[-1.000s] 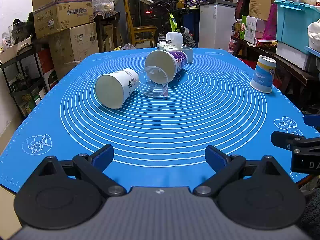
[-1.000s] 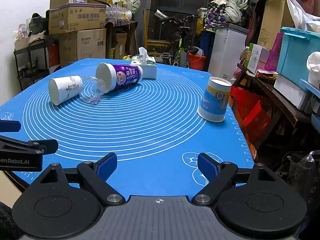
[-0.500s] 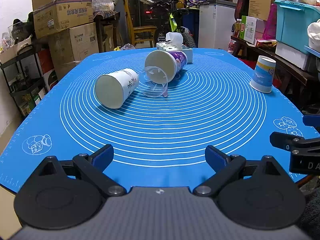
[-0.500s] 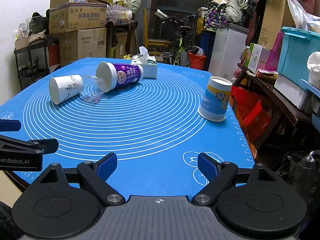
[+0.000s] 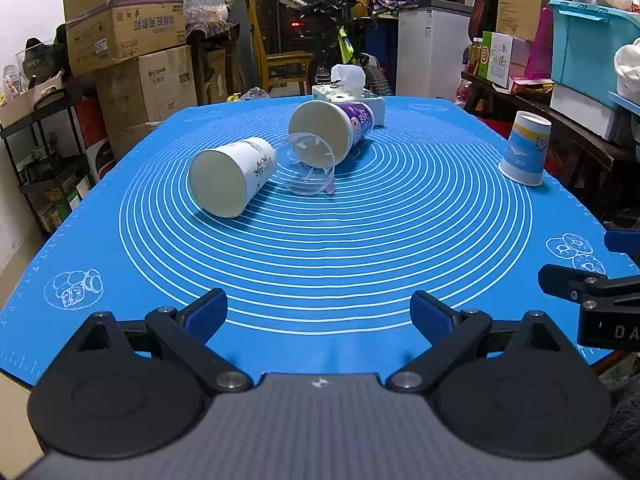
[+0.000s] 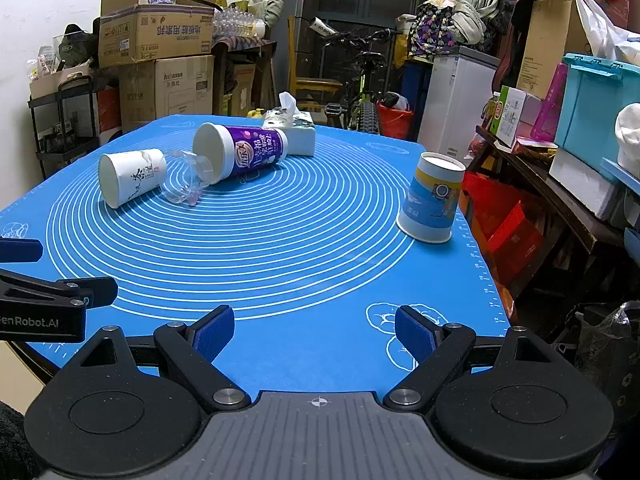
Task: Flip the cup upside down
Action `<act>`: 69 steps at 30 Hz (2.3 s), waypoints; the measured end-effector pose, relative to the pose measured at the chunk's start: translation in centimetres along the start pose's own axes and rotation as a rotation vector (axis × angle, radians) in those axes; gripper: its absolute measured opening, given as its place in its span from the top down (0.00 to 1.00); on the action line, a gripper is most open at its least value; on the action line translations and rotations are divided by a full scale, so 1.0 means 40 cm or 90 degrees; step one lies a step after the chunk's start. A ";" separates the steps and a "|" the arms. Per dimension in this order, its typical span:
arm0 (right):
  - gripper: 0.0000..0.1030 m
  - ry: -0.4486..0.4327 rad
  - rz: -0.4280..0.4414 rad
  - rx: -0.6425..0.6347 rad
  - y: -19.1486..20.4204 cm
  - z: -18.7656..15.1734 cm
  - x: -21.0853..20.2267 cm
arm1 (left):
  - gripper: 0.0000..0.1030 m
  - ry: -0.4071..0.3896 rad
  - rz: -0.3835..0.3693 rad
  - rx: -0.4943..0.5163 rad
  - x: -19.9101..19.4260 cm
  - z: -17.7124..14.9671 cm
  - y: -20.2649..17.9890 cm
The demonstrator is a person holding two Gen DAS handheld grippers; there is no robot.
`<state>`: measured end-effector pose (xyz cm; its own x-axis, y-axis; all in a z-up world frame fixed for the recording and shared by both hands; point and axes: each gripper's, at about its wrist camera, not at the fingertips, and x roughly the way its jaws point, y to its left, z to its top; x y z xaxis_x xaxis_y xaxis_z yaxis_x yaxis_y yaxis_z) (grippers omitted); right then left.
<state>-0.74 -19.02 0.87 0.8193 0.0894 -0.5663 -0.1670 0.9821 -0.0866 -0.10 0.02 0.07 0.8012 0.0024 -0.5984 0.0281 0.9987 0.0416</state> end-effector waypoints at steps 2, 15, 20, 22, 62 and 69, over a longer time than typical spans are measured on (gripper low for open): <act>0.14 0.000 0.000 0.000 0.000 0.000 0.000 | 0.06 -0.001 0.001 0.002 -0.001 -0.001 -0.001; 0.14 0.007 0.010 0.000 -0.004 0.037 0.017 | 0.06 -0.008 0.022 -0.014 0.017 0.030 0.024; 0.14 -0.003 0.019 0.012 -0.014 0.091 0.040 | 0.06 -0.019 0.045 -0.028 0.055 0.067 0.062; 0.14 -0.006 0.021 0.011 -0.015 0.113 0.054 | 0.06 -0.024 0.054 -0.007 0.072 0.080 0.067; 0.14 0.010 0.003 0.067 -0.100 0.117 0.103 | 0.31 0.012 0.009 -0.003 0.127 0.198 0.126; 0.14 0.012 -0.019 0.073 -0.122 0.100 0.091 | 0.31 0.005 -0.065 -0.006 0.101 0.158 -0.039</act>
<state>5.26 -22.81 2.50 0.8123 0.0580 -0.5804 -0.0786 0.9969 -0.0103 6.85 -1.86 2.65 0.7896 -0.0985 -0.6057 0.1036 0.9943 -0.0266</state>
